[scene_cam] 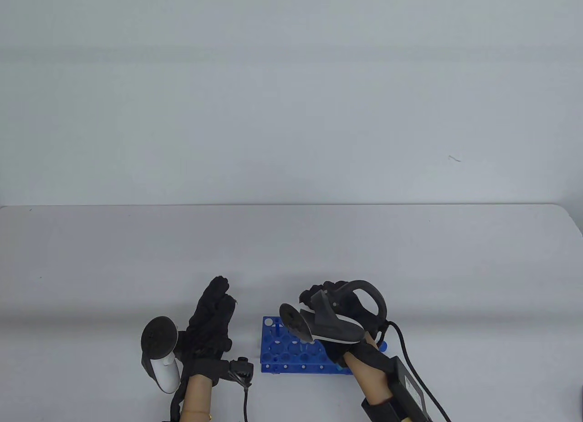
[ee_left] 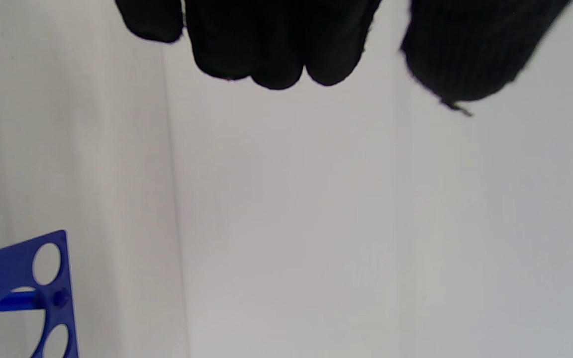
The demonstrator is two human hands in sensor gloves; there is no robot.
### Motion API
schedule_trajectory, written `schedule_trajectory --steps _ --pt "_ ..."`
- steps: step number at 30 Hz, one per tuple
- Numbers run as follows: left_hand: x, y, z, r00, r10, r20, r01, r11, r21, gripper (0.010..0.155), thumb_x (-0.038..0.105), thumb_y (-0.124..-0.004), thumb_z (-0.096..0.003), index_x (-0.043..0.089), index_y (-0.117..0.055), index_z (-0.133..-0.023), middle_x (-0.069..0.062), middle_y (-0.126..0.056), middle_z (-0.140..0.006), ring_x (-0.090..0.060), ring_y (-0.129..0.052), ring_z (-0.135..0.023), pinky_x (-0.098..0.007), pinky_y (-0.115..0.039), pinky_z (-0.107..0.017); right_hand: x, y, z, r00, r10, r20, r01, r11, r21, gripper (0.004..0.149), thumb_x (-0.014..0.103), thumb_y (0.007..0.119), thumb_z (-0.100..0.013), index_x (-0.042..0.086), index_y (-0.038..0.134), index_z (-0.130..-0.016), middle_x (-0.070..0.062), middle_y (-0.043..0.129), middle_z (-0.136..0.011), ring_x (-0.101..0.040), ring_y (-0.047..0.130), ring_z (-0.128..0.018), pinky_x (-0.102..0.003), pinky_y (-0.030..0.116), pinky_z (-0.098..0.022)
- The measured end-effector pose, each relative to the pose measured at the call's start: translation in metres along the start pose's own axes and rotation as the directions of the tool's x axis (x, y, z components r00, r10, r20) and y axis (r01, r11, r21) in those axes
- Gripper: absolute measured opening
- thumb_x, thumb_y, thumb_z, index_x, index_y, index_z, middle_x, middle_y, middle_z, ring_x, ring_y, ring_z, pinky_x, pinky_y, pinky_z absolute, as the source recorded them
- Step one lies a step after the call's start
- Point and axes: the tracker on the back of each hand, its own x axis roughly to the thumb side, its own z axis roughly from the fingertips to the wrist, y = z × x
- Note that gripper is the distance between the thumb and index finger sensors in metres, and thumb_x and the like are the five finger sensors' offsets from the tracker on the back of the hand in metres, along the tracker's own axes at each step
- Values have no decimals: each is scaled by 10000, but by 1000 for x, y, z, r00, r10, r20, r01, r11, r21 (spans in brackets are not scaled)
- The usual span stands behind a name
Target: Press a plastic transfer pipette bulb to move liquid between test tubes
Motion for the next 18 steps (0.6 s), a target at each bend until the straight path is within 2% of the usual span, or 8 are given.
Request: schedule_trajectory --steps 18 --pt "0 -2 0 1000 -5 5 5 1000 -4 764 668 -683 -432 371 -495 -1111 61 -510 -1212 -207 -517 -1073 -507 -432 -861 3 4 0 998 54 21 -54 998 -35 402 393 834 -248 241 942 -604 53 1059 -433 -113 1040 -278 -354 877 -303"
